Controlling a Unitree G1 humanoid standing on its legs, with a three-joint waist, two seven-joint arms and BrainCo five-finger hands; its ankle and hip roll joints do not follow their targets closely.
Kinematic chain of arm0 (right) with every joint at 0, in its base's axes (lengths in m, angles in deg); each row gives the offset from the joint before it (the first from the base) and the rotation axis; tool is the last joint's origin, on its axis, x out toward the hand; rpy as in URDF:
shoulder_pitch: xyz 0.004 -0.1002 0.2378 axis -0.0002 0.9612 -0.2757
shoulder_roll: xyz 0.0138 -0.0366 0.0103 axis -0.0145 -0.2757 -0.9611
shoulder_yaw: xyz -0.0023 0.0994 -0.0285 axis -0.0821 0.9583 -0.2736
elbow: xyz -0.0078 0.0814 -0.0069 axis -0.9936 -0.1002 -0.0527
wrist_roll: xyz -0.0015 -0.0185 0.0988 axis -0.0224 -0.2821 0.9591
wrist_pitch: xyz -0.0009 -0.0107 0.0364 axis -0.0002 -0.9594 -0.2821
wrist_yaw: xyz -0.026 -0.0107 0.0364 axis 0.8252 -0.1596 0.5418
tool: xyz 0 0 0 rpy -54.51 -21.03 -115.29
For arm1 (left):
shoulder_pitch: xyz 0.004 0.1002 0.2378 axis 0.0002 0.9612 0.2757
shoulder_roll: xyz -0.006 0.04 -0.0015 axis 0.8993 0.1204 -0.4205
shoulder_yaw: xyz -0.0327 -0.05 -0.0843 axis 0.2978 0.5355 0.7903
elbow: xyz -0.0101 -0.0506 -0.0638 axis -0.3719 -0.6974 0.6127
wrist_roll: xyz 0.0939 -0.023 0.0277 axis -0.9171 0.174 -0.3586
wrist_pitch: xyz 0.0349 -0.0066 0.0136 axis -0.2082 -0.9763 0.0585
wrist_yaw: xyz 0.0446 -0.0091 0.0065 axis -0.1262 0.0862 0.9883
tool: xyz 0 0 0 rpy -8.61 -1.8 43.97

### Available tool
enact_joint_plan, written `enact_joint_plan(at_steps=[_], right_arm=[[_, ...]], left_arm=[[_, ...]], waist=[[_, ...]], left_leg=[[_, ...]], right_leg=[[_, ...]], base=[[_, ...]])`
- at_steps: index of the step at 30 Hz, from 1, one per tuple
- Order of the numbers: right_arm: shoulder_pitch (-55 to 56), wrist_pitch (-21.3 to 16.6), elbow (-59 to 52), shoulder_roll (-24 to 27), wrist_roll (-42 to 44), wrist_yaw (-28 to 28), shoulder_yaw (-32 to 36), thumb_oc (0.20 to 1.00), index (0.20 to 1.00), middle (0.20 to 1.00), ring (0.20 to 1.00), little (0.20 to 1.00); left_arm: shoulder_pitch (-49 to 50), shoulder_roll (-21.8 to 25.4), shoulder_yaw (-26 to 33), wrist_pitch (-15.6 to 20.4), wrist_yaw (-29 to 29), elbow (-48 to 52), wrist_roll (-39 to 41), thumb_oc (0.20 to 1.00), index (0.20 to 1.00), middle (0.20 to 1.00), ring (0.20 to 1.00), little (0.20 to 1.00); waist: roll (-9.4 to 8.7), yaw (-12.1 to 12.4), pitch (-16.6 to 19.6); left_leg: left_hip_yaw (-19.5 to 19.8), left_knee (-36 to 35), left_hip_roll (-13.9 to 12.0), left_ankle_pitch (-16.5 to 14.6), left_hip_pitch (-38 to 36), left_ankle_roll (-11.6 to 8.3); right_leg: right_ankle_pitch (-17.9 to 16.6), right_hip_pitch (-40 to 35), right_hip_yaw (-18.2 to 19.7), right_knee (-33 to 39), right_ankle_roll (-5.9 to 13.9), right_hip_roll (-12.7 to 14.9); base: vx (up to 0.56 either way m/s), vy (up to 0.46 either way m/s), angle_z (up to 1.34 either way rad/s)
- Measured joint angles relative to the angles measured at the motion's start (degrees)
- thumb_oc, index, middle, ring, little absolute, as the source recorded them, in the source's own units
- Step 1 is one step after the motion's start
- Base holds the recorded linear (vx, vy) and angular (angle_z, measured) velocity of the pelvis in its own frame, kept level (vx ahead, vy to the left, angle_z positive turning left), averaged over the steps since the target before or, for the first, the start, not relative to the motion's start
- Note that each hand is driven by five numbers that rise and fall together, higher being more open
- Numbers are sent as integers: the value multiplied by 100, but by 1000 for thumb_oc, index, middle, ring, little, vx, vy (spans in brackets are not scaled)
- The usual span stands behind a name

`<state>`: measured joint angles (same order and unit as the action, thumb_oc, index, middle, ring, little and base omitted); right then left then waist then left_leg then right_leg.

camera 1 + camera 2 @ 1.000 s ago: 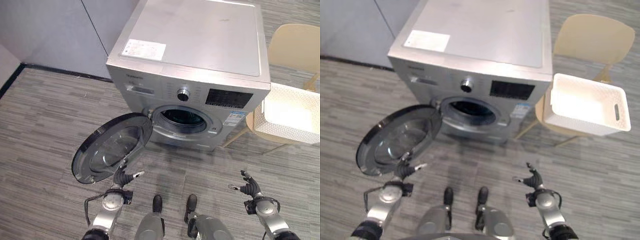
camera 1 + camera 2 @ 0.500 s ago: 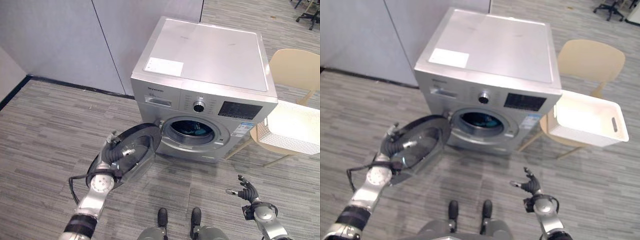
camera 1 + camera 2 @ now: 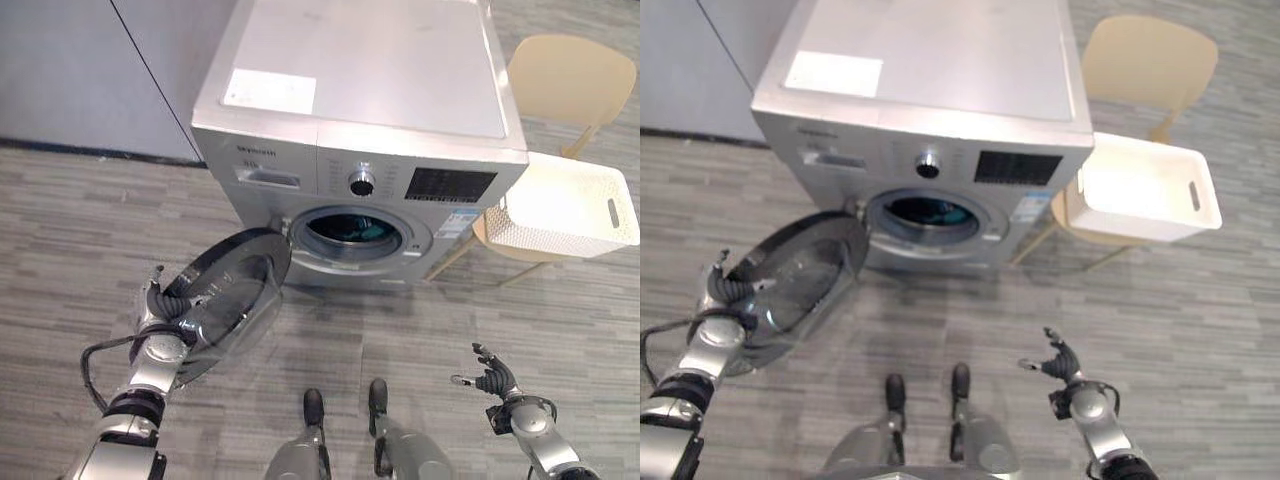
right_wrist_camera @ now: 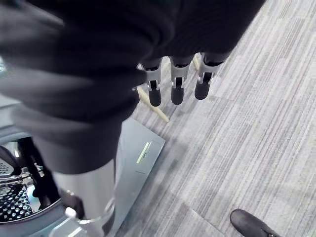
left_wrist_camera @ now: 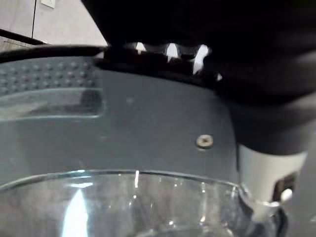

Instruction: Grab the laundry basket,head to the washer,open it,put in the laundry and shut it.

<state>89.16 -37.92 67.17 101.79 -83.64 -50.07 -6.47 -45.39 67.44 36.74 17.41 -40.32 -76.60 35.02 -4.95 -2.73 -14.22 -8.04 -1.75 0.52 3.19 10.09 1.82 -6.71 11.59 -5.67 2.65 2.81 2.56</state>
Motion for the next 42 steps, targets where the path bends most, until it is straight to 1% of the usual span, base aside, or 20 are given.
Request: enact_joint_plan(at_steps=[4,8,9,12,13,15,17,18,19,20,22,24,25,27,33,35,37,39,41,42], right_arm=[[-132,16,67,3,0,-5,8,1000,1000,1000,1000,1000],[-202,65,42,-13,-4,-5,30,1000,1000,1000,1000,1000],[-79,92,-109,-73,-6,0,96,1000,1000,1000,1000,1000],[-34,89,-134,-202,-10,2,132,1000,1000,1000,1000,1000],[22,88,-96,-261,-23,2,107,1000,1000,1000,1000,1000],[48,94,-52,-333,-180,-2,-30,1000,1000,1000,1000,1000],[199,61,-229,-332,-224,-78,-114,1000,1000,1000,1000,1000],[188,47,-269,-319,-228,-80,-174,1000,1000,1000,1000,1000],[231,144,-238,-274,-228,-131,-181,1000,1000,1000,1000,1000],[287,147,-231,-272,-222,-145,-209,1000,1000,1000,1000,1000],[188,144,-193,-259,-218,-178,-398,1000,1000,1000,1000,1000],[-38,55,-281,-163,-206,-262,-442,1000,1000,1000,1000,1000],[-50,38,-258,-16,-162,-270,-445,1000,1000,1000,1000,1000],[-227,-37,-254,40,-92,-301,-442,1000,1000,1000,1000,1000],[-244,-48,-253,34,38,-305,-329,1000,1000,1000,1000,1000],[-206,-42,-239,29,38,-322,-176,1000,1000,1000,1000,1000],[-173,-30,-233,30,24,-354,-121,1000,1000,1000,1000,1000],[-176,2,-181,6,7,-353,63,1000,1000,1000,1000,1000],[-127,19,-137,3,3,-357,199,1000,1000,1000,1000,1000],[-128,30,-112,2,-1,-353,254,1000,1000,1000,1000,1000]], left_arm=[[403,-222,78,3,-108,747,9,1000,1000,1000,1000,1000],[1463,-863,130,-12,-435,2230,273,1000,1000,1000,1000,1000],[2119,-1312,-23,9,-696,3240,640,1000,1000,1000,1000,1000],[2143,-1608,-647,16,-1039,3386,910,1000,1000,1000,1000,1000],[1928,-1651,-969,-61,-1039,3358,1033,1000,1000,1000,1000,1000],[1194,-1630,-1216,-145,-1082,2988,1022,1000,1000,1000,1000,1000],[364,-1661,-1360,-303,-683,2534,1016,1000,1000,1000,1000,1000],[-146,-1565,-1342,-325,-495,1943,1014,1000,1000,1000,1000,1000],[-901,-1488,-1171,-307,-395,1327,1011,1000,1000,1000,1000,1000],[-1135,-1429,-1204,-233,-362,1138,1013,1000,1000,1000,1000,1000],[-2089,-1228,-1435,-185,-271,5,1016,1000,1000,1000,1000,1000],[-2730,-784,-1498,-248,-176,-392,1010,1000,1000,1000,1000,1000],[-2786,-743,-1836,-233,-187,-624,847,1000,1000,1000,1000,1000],[-2385,-584,-1602,-201,-147,22,778,1000,1000,1000,1000,1000],[-1323,-804,-1103,-163,14,1371,598,1000,1000,1000,1000,1000],[-445,-1168,-827,-12,2,2206,553,1000,1000,1000,1000,1000],[366,-1473,-513,38,-45,2687,580,1000,1000,1000,1000,1000],[1417,-1547,-411,47,-286,3048,622,1000,1000,1000,1000,1000],[2017,-1588,-335,-18,-455,2995,681,1000,1000,1000,1000,1000],[2301,-1592,-276,-19,-547,2986,776,1000,1000,1000,1000,1000]], waist=[[70,147,-142],[138,275,-183],[176,305,-202],[196,279,-199],[225,269,-204],[235,34,-216],[174,-97,-207],[140,-136,-207],[134,-520,-234],[79,-666,-262],[-99,-758,-291],[-112,-929,-319],[-135,-979,-355],[-120,-844,-501],[-7,-536,-603],[125,-366,-617],[223,-228,-539],[305,-54,-474],[364,22,-373],[401,142,-316]], left_leg=[[-58,24,-6,-20,10,-29],[-51,-32,-3,11,-121,14],[-2,-97,15,5,-304,7],[31,-121,-1,-5,-341,-11],[-40,-122,-2,0,-334,-13],[-178,-127,-10,24,-300,-2],[-574,-129,30,-14,-186,-49],[-801,-221,16,6,-157,38],[-1169,-289,13,16,13,92],[-1240,-285,36,28,-8,77],[-1470,-287,38,6,23,41],[-1619,-289,-34,6,205,40],[-1647,-287,17,20,223,22],[-1621,-289,-115,26,292,-116],[-1248,-300,-301,53,6,-193],[-1015,-322,-321,15,-262,-247],[-874,-324,-327,-39,-372,-313],[-759,-322,-329,-59,-510,-318],[-642,-292,-330,-40,-551,-287],[-598,-296,-332,-38,-537,-281]], right_leg=[[-2,23,36,-23,-1,5],[0,-117,16,35,-4,6],[1,-339,0,148,-6,10],[21,-368,-22,170,-36,-9],[20,-325,8,158,-37,-18],[-13,-149,164,58,-7,-42],[-51,271,621,-192,37,-114],[-83,398,795,-96,95,-71],[-138,613,585,66,174,56],[-206,687,603,50,251,55],[-313,865,811,-29,335,14],[-313,953,778,195,330,12],[-638,1018,813,193,173,6],[-651,1105,875,190,158,-149],[-601,691,588,190,-66,-289],[-462,324,400,196,-213,-290],[-332,163,294,195,-255,-280],[-255,-13,194,195,-297,-276],[-250,-103,91,196,-307,-272],[-243,-121,50,195,-302,-264]], base=[[-7,-7,-7],[15,-64,4],[19,-101,14],[-23,-109,5],[-110,-44,-36],[-116,8,-44],[-34,49,-81],[-42,54,-165],[-38,44,-131],[-42,40,-94],[-16,-6,-51],[-8,-6,-51],[22,-21,-37],[32,-60,-23],[23,-54,21],[64,-79,46],[72,-53,37],[68,-50,31],[41,-42,30],[41,-31,23]])
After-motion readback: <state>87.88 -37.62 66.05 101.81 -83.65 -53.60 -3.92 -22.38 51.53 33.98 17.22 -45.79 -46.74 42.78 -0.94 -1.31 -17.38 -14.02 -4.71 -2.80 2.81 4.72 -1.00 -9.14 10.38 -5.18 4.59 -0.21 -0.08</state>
